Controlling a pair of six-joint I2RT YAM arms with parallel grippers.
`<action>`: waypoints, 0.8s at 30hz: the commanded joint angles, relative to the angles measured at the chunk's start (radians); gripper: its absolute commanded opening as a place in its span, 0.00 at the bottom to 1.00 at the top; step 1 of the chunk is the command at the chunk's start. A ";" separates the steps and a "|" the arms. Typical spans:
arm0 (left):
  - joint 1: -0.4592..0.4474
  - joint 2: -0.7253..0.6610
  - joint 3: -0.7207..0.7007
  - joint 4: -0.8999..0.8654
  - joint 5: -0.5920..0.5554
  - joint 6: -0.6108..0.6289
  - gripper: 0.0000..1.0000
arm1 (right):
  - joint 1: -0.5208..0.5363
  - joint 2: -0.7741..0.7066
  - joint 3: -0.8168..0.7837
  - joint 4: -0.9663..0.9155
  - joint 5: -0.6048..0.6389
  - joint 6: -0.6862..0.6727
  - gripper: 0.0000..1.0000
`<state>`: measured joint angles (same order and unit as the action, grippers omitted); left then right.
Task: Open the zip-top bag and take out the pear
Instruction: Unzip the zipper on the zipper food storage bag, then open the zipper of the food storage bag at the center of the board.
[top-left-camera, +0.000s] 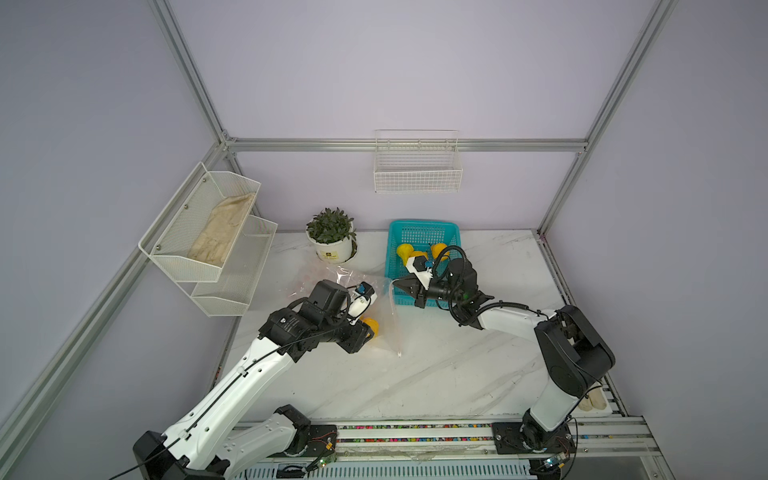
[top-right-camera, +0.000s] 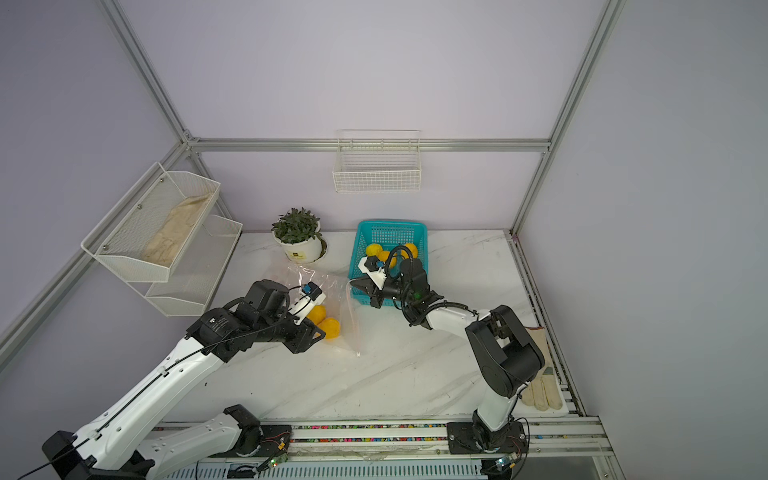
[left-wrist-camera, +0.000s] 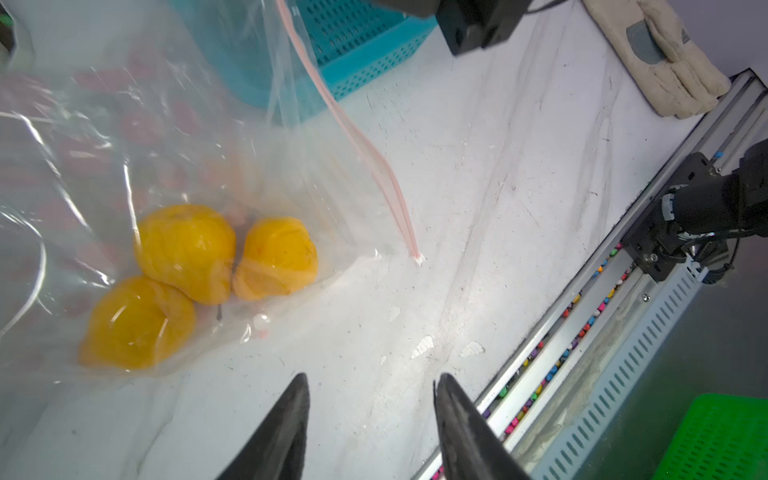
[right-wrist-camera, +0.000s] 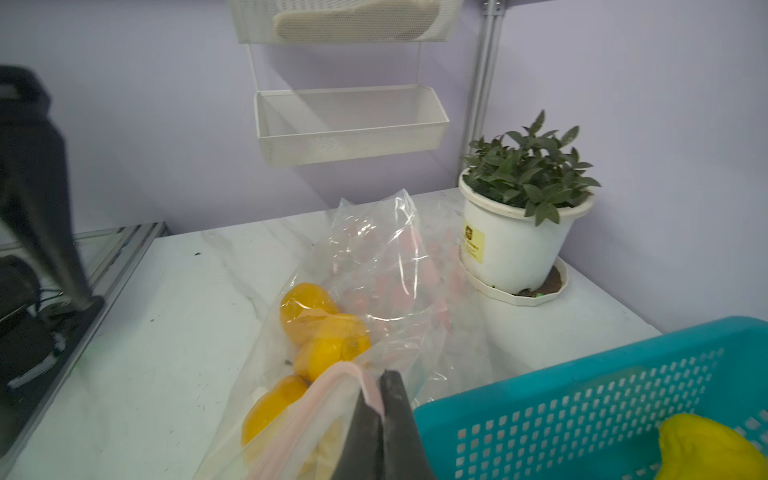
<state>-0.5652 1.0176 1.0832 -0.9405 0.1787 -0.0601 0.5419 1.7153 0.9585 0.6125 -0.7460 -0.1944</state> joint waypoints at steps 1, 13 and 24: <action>-0.003 -0.021 0.022 0.168 -0.045 -0.130 0.53 | 0.017 -0.057 -0.010 -0.064 -0.157 -0.107 0.00; -0.088 0.190 -0.154 0.517 0.019 -0.484 0.32 | 0.058 -0.092 0.002 -0.107 0.117 0.003 0.00; -0.150 0.085 -0.292 0.511 -0.131 -0.599 0.30 | 0.100 -0.094 0.038 -0.168 0.282 0.099 0.00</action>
<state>-0.7002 1.1046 0.8291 -0.4690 0.0906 -0.6079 0.6220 1.6474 0.9634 0.4801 -0.5201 -0.1299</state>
